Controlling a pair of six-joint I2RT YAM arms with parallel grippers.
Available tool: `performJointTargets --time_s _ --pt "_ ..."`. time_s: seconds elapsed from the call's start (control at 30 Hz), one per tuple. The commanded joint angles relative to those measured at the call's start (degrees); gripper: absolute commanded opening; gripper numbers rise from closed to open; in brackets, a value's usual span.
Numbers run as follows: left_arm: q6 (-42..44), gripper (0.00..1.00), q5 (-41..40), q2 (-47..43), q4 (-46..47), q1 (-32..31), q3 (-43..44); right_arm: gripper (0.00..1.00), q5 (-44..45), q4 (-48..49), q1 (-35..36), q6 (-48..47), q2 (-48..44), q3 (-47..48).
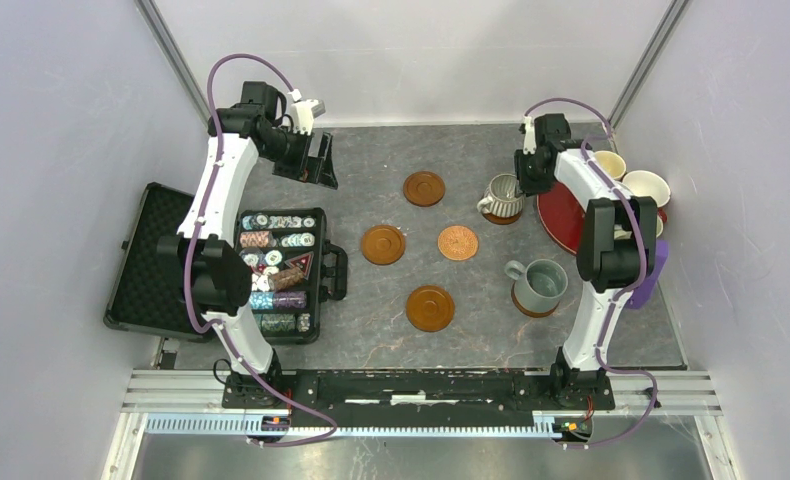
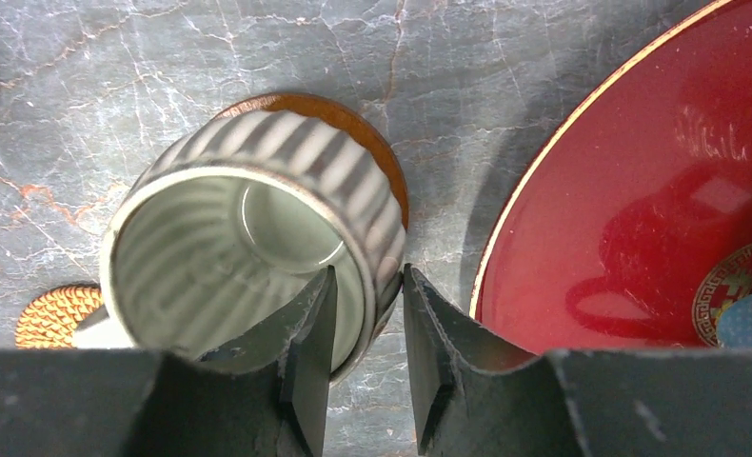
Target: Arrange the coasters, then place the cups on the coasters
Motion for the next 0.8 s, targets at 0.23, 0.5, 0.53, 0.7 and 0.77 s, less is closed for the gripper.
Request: performJointTargets --time_s 0.23,0.5,0.53,0.7,0.77 --pt "-1.7 1.00 0.4 -1.6 1.1 0.4 0.3 0.34 -4.8 -0.3 -0.9 -1.1 2.1 4.0" --pt "-1.8 1.00 0.5 -1.7 1.1 0.3 0.1 0.49 -7.5 0.5 -1.2 -2.0 1.5 5.1" --pt "-1.7 1.00 0.5 -1.6 1.1 0.3 0.1 0.49 -7.7 0.7 -1.4 -2.0 1.5 5.3" --pt "-1.7 1.00 0.7 -1.4 1.1 0.3 0.1 0.48 -8.4 0.4 -1.7 -2.9 2.0 6.3" --pt "-1.7 1.00 0.8 -1.4 1.1 0.3 0.1 0.47 -8.5 0.7 -1.9 -2.8 2.3 6.3"
